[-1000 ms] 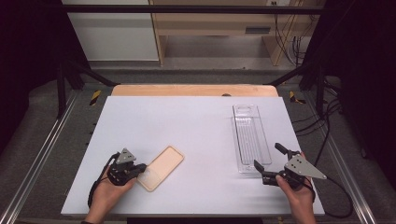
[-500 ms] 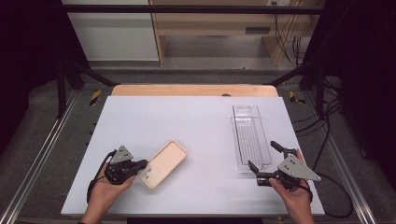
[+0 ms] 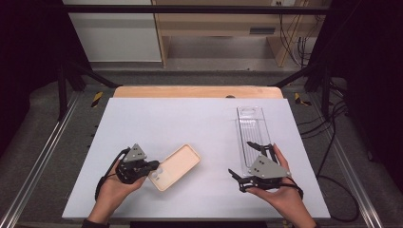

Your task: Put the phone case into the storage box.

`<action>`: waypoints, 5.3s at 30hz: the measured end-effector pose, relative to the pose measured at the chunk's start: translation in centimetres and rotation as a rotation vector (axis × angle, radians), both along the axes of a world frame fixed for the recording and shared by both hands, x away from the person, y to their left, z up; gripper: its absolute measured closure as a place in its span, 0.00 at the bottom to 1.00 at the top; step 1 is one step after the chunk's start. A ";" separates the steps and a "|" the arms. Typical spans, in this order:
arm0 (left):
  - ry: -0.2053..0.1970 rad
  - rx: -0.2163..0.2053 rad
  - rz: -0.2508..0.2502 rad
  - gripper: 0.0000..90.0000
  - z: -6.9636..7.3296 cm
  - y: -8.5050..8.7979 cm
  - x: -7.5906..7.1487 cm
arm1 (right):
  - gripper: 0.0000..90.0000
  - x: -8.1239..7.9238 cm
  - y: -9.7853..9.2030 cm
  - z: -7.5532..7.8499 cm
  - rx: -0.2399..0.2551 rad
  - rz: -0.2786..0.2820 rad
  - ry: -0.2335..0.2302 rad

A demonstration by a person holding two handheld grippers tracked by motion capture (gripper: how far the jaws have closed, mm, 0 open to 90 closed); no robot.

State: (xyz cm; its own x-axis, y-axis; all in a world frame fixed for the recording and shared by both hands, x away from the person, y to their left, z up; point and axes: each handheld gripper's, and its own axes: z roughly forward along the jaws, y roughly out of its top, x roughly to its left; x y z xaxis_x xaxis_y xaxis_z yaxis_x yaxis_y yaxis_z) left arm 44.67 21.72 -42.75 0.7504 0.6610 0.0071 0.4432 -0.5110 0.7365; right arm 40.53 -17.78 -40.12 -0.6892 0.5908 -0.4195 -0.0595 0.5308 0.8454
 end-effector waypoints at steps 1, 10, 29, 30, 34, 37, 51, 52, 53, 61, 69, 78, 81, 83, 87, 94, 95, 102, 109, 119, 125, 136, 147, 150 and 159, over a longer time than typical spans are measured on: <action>0.001 0.022 -0.010 0.97 0.6 -0.3 0.3 | 0.04 0.4 1.1 0.5 -0.033 0.023 0.001; -0.008 0.087 -0.038 0.97 3.2 -1.3 1.3 | 0.04 1.5 4.9 1.2 -0.141 0.129 0.018; 0.011 0.199 -0.120 0.97 5.1 -4.0 2.2 | 0.07 1.7 9.5 0.6 -0.302 0.266 0.046; 0.014 0.200 -0.123 0.97 5.1 -4.1 2.2 | 0.07 1.7 9.6 0.5 -0.313 0.273 0.042; 0.022 0.208 -0.130 0.97 5.2 -4.2 2.4 | 0.07 1.6 10.0 0.3 -0.332 0.280 0.048; 0.014 0.182 -0.123 0.97 5.8 -3.9 2.5 | 0.10 1.6 10.5 0.1 -0.353 0.300 0.050; 0.038 0.209 -0.148 0.97 5.8 -4.2 2.4 | 0.42 1.0 12.5 -0.5 -0.434 0.385 0.070; 0.039 0.208 -0.152 0.97 5.8 -4.3 2.4 | 0.45 1.0 12.6 -0.5 -0.446 0.396 0.062; 0.041 0.208 -0.154 0.97 5.8 -4.3 2.3 | 0.48 0.9 12.8 -0.5 -0.447 0.402 0.063; 0.043 0.211 -0.177 0.97 6.3 -4.7 2.1 | 0.68 0.5 13.7 -0.9 -0.513 0.436 0.039; 0.044 0.217 -0.186 0.97 6.6 -5.0 2.0 | 0.75 0.1 14.5 -1.0 -0.571 0.472 0.013; 0.052 0.224 -0.202 0.97 6.5 -5.3 2.0 | 0.82 0.0 14.5 -0.8 -0.595 0.481 0.001; 0.053 0.227 -0.208 0.97 6.5 -5.6 1.8 | 0.84 0.0 14.5 -0.8 -0.599 0.491 0.003; 0.053 0.227 -0.209 0.97 6.5 -5.6 1.8 | 0.86 -0.1 14.5 -0.9 -0.602 0.492 0.003; 0.052 0.229 -0.210 0.97 6.6 -5.6 1.8 | 0.89 -0.2 14.5 -0.8 -0.604 0.500 0.001; 0.051 0.229 -0.216 0.97 6.6 -5.7 1.8 | 0.93 -0.3 14.6 -0.9 -0.599 0.520 0.017; 0.051 0.229 -0.216 0.97 6.6 -5.7 1.8 | 0.93 -0.3 14.6 -0.9 -0.599 0.520 0.017; 0.052 0.242 -0.222 0.97 6.3 -5.9 1.8 | 0.95 -0.4 14.9 -1.1 -0.598 0.529 0.043; 0.028 0.216 -0.209 0.95 6.2 -5.9 1.6 | 0.96 -0.4 14.7 -1.0 -0.595 0.528 0.045; -0.179 0.015 -0.060 0.51 6.3 -2.8 0.8 | 0.96 0.7 13.9 -1.1 -0.579 0.463 0.057; -0.277 -0.070 0.075 0.25 4.7 -0.7 -0.6 | 0.96 1.8 13.4 -1.0 -0.539 0.425 0.059; -0.293 -0.180 0.244 0.08 1.8 1.6 -1.0 | 0.96 3.3 12.3 -0.5 -0.468 0.340 0.073; -0.359 -0.257 0.314 0.07 -0.3 2.5 -1.8 | 0.96 6.7 9.8 0.8 -0.201 0.157 0.108; -0.373 -0.258 0.324 0.07 -0.6 2.4 -2.0 | 0.96 7.1 9.5 1.1 -0.172 0.129 0.115; -0.433 -0.277 0.356 0.07 -1.2 2.9 -2.3 | 0.96 8.0 7.6 2.9 -0.004 0.064 0.133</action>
